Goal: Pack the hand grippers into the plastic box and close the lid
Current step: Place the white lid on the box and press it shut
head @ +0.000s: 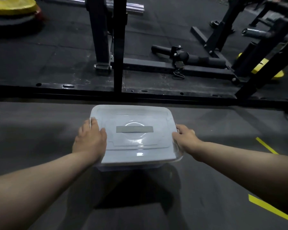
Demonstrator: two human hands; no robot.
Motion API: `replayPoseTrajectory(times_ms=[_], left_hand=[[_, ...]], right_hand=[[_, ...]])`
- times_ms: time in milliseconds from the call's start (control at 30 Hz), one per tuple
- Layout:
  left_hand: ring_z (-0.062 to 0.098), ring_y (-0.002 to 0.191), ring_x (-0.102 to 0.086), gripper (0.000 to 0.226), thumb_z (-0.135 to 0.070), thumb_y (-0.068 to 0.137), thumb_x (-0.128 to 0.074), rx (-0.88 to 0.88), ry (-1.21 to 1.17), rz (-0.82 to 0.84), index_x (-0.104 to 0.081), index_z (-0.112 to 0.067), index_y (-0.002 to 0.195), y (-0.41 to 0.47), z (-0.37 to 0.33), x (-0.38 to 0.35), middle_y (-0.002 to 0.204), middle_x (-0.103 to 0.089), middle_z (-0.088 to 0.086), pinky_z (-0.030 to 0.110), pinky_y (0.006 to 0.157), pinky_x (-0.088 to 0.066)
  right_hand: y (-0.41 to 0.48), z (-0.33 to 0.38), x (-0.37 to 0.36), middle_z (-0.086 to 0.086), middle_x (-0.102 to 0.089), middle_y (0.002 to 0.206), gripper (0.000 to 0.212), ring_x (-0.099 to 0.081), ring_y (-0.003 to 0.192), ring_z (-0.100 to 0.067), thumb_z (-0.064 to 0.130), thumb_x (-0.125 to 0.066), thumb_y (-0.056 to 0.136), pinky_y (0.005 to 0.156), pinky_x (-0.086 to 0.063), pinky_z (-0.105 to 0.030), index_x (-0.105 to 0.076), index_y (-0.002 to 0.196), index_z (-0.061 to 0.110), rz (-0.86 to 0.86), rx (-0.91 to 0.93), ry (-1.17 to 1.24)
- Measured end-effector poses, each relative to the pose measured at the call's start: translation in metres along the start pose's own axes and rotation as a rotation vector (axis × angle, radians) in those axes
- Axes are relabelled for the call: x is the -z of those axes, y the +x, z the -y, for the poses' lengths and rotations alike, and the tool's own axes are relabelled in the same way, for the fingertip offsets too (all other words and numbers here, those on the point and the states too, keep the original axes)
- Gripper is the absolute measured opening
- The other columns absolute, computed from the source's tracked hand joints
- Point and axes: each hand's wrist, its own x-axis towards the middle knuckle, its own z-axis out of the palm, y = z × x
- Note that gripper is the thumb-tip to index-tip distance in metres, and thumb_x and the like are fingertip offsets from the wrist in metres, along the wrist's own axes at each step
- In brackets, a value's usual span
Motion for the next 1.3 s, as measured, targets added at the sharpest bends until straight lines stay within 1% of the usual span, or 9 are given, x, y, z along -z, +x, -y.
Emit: replayPoseTrajectory(times_ms=[100,300,433,567,700,867,1100,1200,1300], left_hand=[[0.031,0.137,-0.026,0.064,-0.046,0.099,-0.027,-0.012,0.026,-0.001,-0.015,-0.011,0.151,-0.001,0.001,0.001,0.156,-0.020,0.012,0.045,0.109,-0.028],[0.030,0.137,-0.024,0.060,-0.042,0.100,-0.025,-0.012,-0.003,-0.003,-0.016,-0.012,0.151,-0.001,0.002,0.002,0.155,-0.020,0.009,0.044,0.110,-0.026],[0.032,0.132,-0.029,0.057,-0.038,0.100,-0.027,0.002,-0.004,-0.023,-0.019,-0.012,0.150,-0.001,0.000,0.001,0.153,-0.024,0.009,0.045,0.107,-0.029],[0.032,0.131,-0.029,0.057,-0.039,0.100,-0.026,-0.002,0.002,-0.011,-0.019,-0.013,0.150,0.000,0.001,0.001,0.153,-0.024,0.009,0.045,0.107,-0.029],[0.031,0.133,-0.027,0.058,-0.041,0.100,-0.026,0.008,-0.007,-0.006,-0.018,-0.014,0.151,0.001,0.002,0.000,0.154,-0.023,0.007,0.045,0.109,-0.029],[0.031,0.130,-0.031,0.052,-0.034,0.101,-0.024,0.011,-0.065,-0.034,-0.023,-0.015,0.149,0.000,0.002,0.002,0.152,-0.027,0.006,0.045,0.106,-0.030],[0.031,0.129,-0.032,0.049,-0.024,0.101,-0.028,0.013,-0.039,-0.043,-0.022,-0.013,0.149,0.000,0.001,-0.001,0.152,-0.027,0.008,0.043,0.105,-0.031],[0.033,0.128,-0.033,0.051,-0.018,0.099,-0.031,0.012,-0.019,-0.050,-0.022,-0.011,0.149,0.000,0.001,-0.002,0.151,-0.028,0.010,0.044,0.104,-0.032],[0.033,0.127,-0.034,0.050,-0.017,0.099,-0.031,0.016,-0.024,-0.056,-0.023,-0.011,0.148,0.000,0.000,-0.002,0.150,-0.029,0.009,0.045,0.102,-0.033]], right_hand=[[0.005,-0.003,-0.001,-0.007,-0.054,0.129,0.045,-0.058,0.107,-0.031,0.049,-0.044,0.088,0.100,-0.048,-0.047,-0.054,0.128,0.031,-0.037,-0.019,0.039],[0.009,-0.005,-0.009,-0.005,-0.054,0.133,0.055,-0.055,0.114,-0.026,0.042,-0.048,0.099,0.101,-0.045,-0.042,-0.033,0.147,0.018,0.004,-0.061,0.185],[0.025,-0.013,-0.011,-0.004,-0.066,0.115,0.061,-0.065,0.102,-0.027,0.056,-0.051,0.088,0.095,-0.051,-0.045,-0.053,0.128,0.011,0.028,-0.098,0.233],[0.031,-0.003,-0.008,-0.010,-0.073,0.099,0.036,-0.070,0.089,-0.030,0.039,-0.052,0.091,0.085,-0.057,-0.041,-0.062,0.107,0.008,0.110,-0.164,0.317],[0.036,-0.002,-0.016,-0.007,-0.068,0.108,0.053,-0.065,0.096,-0.031,0.054,-0.044,0.089,0.092,-0.053,-0.045,-0.055,0.122,0.014,0.060,-0.166,0.310],[0.046,-0.013,-0.021,-0.007,-0.067,0.110,0.054,-0.064,0.099,-0.030,0.054,-0.047,0.093,0.095,-0.051,-0.049,-0.055,0.125,0.012,0.037,-0.096,0.331],[0.031,-0.011,-0.028,0.000,-0.062,0.103,0.035,-0.059,0.094,-0.021,0.035,-0.054,0.097,0.083,-0.046,-0.032,-0.056,0.123,0.011,-0.261,0.073,0.256],[0.026,-0.006,-0.033,-0.002,-0.066,0.111,0.035,-0.062,0.100,-0.023,0.035,-0.055,0.096,0.090,-0.050,-0.037,-0.058,0.124,0.014,-0.358,0.102,0.225],[0.024,-0.007,-0.034,-0.001,-0.067,0.107,0.031,-0.062,0.102,-0.025,0.033,-0.051,0.099,0.086,-0.048,-0.034,-0.062,0.121,0.014,-0.348,0.155,0.150]])
